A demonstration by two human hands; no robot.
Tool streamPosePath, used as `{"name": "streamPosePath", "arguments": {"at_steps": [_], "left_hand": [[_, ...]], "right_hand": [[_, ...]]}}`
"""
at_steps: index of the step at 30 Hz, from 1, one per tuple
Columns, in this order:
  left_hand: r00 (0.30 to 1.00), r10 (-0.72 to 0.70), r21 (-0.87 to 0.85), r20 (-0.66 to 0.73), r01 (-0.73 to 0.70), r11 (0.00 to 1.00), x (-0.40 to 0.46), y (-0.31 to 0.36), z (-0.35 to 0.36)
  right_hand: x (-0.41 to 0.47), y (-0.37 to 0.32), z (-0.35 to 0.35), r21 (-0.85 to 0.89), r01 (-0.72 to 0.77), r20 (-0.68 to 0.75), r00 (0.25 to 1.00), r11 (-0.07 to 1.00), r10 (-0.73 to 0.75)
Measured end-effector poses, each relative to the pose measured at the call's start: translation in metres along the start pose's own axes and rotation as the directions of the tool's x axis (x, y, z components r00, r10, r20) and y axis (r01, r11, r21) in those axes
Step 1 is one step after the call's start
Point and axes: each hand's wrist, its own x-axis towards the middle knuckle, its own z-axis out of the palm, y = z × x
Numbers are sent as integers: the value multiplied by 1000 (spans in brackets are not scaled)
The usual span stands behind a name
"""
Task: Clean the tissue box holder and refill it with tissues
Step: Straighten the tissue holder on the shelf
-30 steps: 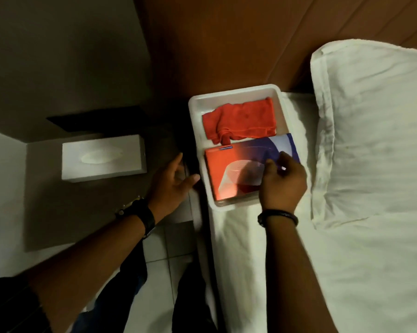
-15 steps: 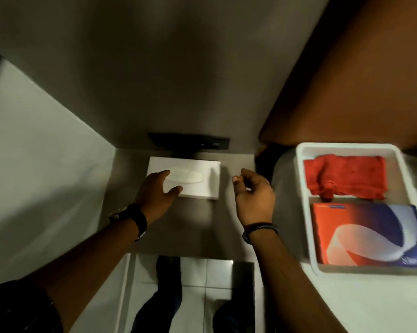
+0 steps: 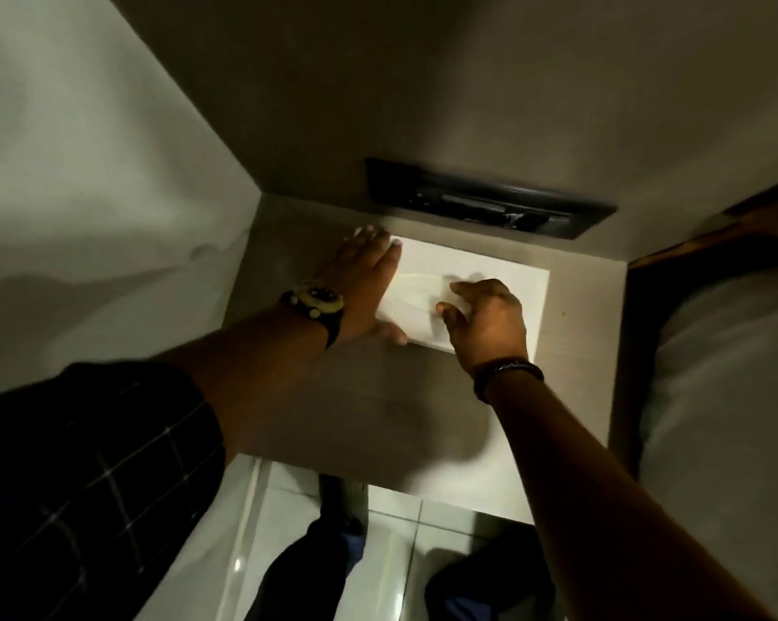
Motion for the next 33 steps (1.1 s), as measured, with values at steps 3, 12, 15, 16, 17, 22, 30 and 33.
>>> {"name": "streamPosePath", "arguments": {"at_steps": [3,12,15,16,17,22,30,33], "left_hand": [[999,33,78,-29,-31,997,14,-15,5],[995,34,31,-97,-31,999,-8,-19,30],[993,44,80,-106,-35,996,-12,-23,35],[992,48,86,-113,-39,996,-11,-24,36],[991,52,84,-121,-42,996,-11,-24,37],[985,70,44,-156,-64,997,-12,-26,41],[993,59,79,-103,-51,996,-7,-29,43],[992,57,59,-108,-51,997,-5,-31,47]], "right_hand": [[8,-1,18,-44,2,-20,1000,999,-3],[1,-9,32,-259,101,-13,994,961,-107],[4,-10,32,-317,113,2,993,942,-118],[4,-9,32,-327,122,-3,992,937,-130],[4,-8,32,-328,127,-11,990,936,-138],[0,-6,35,-243,87,-98,989,966,-113],[-2,-5,32,-137,119,-196,970,983,-144],[-5,-5,31,-55,150,-238,958,987,-159]]}}
